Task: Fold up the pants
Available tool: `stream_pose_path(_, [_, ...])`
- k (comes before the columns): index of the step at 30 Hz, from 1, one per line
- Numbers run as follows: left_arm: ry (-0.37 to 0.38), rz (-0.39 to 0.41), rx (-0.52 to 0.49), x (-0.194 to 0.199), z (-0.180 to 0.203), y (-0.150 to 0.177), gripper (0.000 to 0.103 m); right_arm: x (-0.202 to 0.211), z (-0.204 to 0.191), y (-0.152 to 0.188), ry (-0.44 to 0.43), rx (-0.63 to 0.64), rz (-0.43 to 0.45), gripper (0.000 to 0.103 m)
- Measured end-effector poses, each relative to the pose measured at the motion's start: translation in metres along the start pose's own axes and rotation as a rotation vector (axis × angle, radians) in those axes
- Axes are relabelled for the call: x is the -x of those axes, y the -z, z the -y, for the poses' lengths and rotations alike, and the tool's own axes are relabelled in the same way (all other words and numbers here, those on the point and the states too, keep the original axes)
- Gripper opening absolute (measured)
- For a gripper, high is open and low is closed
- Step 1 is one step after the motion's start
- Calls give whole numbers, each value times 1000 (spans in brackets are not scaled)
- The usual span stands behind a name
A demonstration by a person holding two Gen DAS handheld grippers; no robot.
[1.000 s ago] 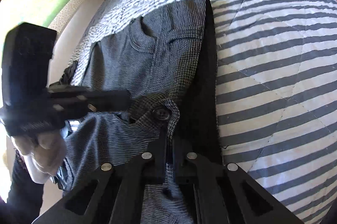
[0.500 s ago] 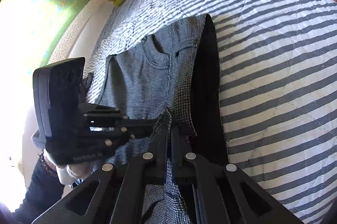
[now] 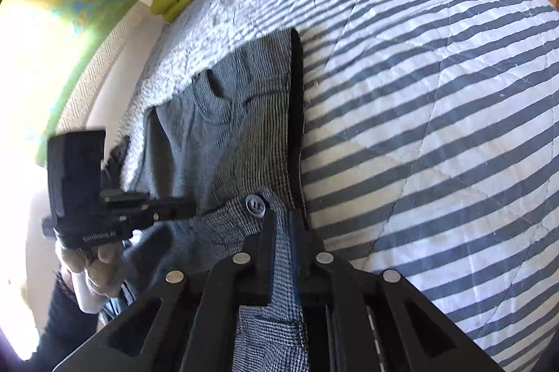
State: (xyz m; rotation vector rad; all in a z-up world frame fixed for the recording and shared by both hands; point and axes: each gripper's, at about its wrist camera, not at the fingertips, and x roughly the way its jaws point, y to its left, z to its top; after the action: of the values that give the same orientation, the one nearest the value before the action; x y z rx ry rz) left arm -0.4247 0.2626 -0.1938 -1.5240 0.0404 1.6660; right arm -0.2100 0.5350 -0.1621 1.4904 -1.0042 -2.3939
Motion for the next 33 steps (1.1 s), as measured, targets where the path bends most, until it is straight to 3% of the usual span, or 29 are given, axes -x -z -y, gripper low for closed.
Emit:
stream_pose_path(2, [-28,21,13,11,-10,5,2,2,-1,-6,-18,7,27,21])
stream_pose_path(4, [-16,15,70,16,-24,18,3,0,-10,-7,-69,33,30,21])
stream_pose_path(6, [-100,9,96,23,-39,28,4,-1,-24,0,-127,82,19,21])
stream_pose_path(7, [-151,9,102,28,-50,36,4,-8,-32,2,-117,118,2,21])
stream_pose_path(9, [-287,34,172,43,-71,52,4,-29,-41,5,17,170,-46,21])
stream_pose_path(10, [-310,63,205,58,-81,60,4,-41,-40,6,109,179,-65,20])
stream_pose_path(11, [-300,110,243,79,-90,71,4,-46,-35,6,164,170,-66,19])
stream_pose_path(13, [-258,204,310,125,-101,101,6,-33,-29,7,132,114,-40,21])
stream_pose_path(16, [-259,279,355,178,-98,157,24,5,-29,20,98,106,4,23])
stream_pose_path(18, [-248,299,379,204,-100,205,38,33,-31,39,80,122,26,31])
stream_pose_path(21, [-175,299,426,177,-79,265,47,65,-33,75,104,150,62,42])
stream_pose_path(24, [-92,261,464,145,-67,299,49,79,-27,110,169,152,65,44])
stream_pose_path(29, [48,243,485,84,-35,337,59,76,-6,154,219,74,38,44])
stream_pose_path(33, [69,235,467,69,-13,357,59,70,7,170,218,10,19,44])
